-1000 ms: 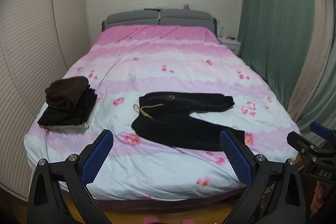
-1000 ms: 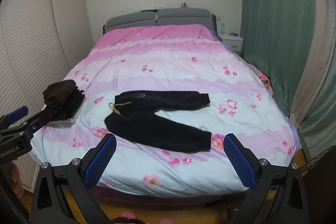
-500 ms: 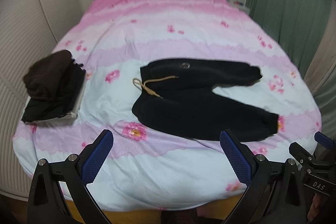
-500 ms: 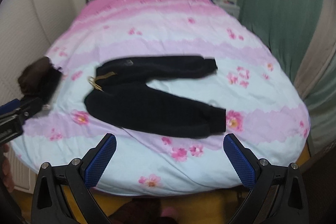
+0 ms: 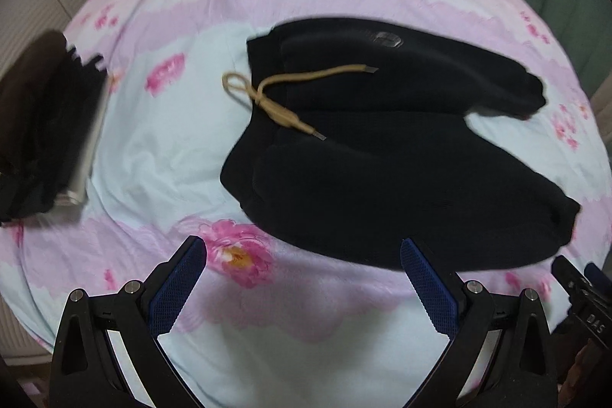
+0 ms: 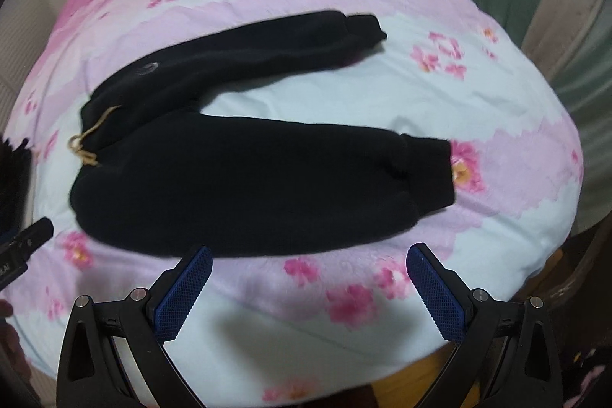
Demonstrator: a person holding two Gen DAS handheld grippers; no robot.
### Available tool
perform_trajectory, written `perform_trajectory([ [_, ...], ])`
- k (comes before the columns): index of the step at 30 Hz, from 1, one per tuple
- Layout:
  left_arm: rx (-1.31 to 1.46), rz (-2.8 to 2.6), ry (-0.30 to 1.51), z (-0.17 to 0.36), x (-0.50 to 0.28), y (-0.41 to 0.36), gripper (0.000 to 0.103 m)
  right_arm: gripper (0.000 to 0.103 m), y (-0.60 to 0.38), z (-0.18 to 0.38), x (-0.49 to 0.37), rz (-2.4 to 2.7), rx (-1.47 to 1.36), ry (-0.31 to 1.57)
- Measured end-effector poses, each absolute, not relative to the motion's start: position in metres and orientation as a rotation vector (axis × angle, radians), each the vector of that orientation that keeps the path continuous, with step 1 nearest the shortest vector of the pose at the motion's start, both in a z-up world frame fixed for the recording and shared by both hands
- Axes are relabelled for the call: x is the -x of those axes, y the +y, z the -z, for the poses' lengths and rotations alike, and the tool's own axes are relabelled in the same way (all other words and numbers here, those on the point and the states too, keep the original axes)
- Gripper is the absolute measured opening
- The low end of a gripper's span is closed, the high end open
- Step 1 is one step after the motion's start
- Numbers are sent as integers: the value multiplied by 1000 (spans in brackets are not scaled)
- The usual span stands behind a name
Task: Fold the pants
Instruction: 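Lower both grippers toward the black sweatpants, then grasp the black sweatpants with the left gripper while the right gripper grasps them too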
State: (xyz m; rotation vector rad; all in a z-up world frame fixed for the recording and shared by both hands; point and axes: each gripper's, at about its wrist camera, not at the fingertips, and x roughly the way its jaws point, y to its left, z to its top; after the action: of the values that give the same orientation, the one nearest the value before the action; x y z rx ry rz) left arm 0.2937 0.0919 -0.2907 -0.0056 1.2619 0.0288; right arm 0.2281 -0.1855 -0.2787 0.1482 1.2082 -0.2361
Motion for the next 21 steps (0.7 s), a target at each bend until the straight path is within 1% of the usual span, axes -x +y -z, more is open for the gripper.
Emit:
perform_trajectory([
  [10, 106, -26, 1349, 366, -313, 106, 103, 101, -203, 339, -238, 306, -249, 1256],
  [14, 200, -27, 1384, 389, -317, 116, 103, 99, -213, 362, -232, 327, -328, 1266],
  [16, 272, -35, 1415, 401, -322, 123, 103, 96, -217, 371, -232, 335, -364, 1266],
  [18, 296, -38, 1417, 405, -326, 125, 103, 91, -221, 379, -236, 334, -382, 1262],
  [20, 310, -46, 1417, 406, -328, 125, 103, 89, -224, 381, -241, 321, -403, 1249],
  [21, 316, -48, 1415, 406, -329, 125, 101, 85, -227, 383, -245, 315, -413, 1248],
])
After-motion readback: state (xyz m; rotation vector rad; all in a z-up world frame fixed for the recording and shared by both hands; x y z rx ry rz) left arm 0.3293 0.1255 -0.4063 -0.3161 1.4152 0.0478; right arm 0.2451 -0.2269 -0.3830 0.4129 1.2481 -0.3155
